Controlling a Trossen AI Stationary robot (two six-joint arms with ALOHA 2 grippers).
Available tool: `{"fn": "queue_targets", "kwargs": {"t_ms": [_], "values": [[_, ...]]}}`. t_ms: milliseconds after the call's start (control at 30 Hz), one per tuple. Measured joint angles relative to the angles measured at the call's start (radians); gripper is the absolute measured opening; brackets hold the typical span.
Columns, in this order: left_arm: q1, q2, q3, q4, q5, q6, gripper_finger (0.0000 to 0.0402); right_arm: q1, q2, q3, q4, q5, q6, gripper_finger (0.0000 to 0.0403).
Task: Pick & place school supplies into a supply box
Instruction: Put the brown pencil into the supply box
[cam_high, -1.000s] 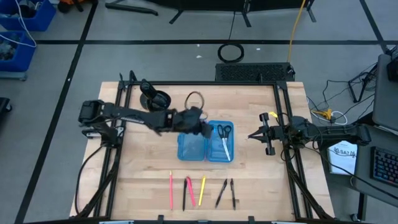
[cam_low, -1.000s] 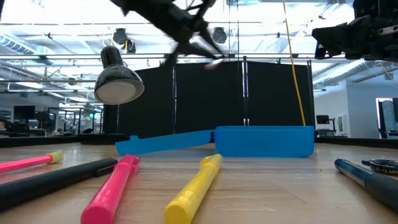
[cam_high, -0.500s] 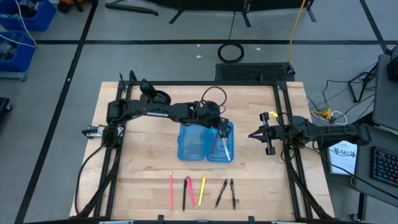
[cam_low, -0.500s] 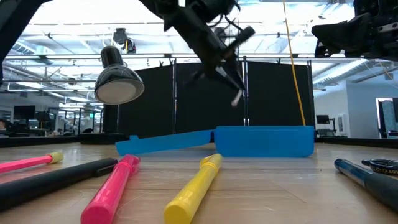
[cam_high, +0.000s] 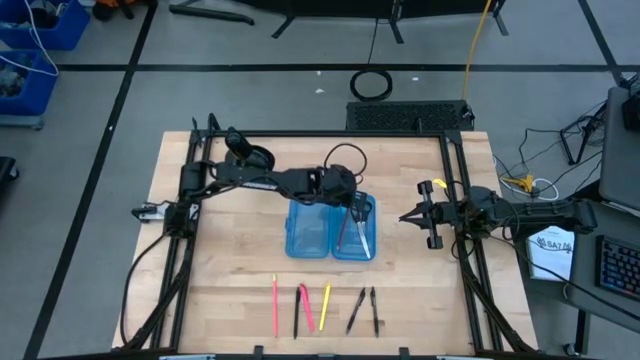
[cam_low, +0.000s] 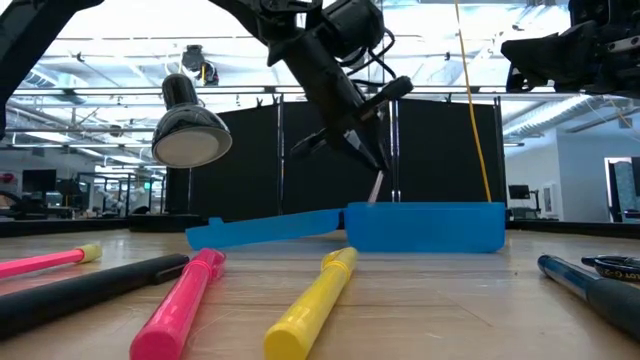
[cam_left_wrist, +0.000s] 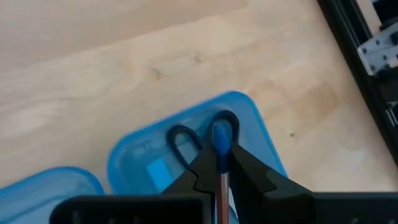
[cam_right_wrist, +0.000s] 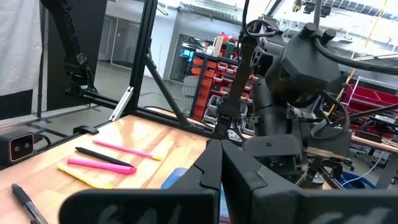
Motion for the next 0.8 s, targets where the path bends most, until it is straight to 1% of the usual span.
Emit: {"fn": "queue_targets", "kwargs": {"t_ms": [133,400,800], "values": [[0.000,0.000,-0.012,-0.018,-0.047,0.003,0.0030,0.000,0.000,0.000,0.000,0.000,0.000,0.0000],[-0.005,0.000,-0.080,-0.015,-0.060,-0.024,0.0031,0.000,0.000,0.000,0.000,0.000,0.000,0.0000],[-0.016,0.000,-0.134,0.043,-0.077,-0.011,0.0031,0.000,0.000,0.000,0.000,0.000,0.000,0.0000]]}}
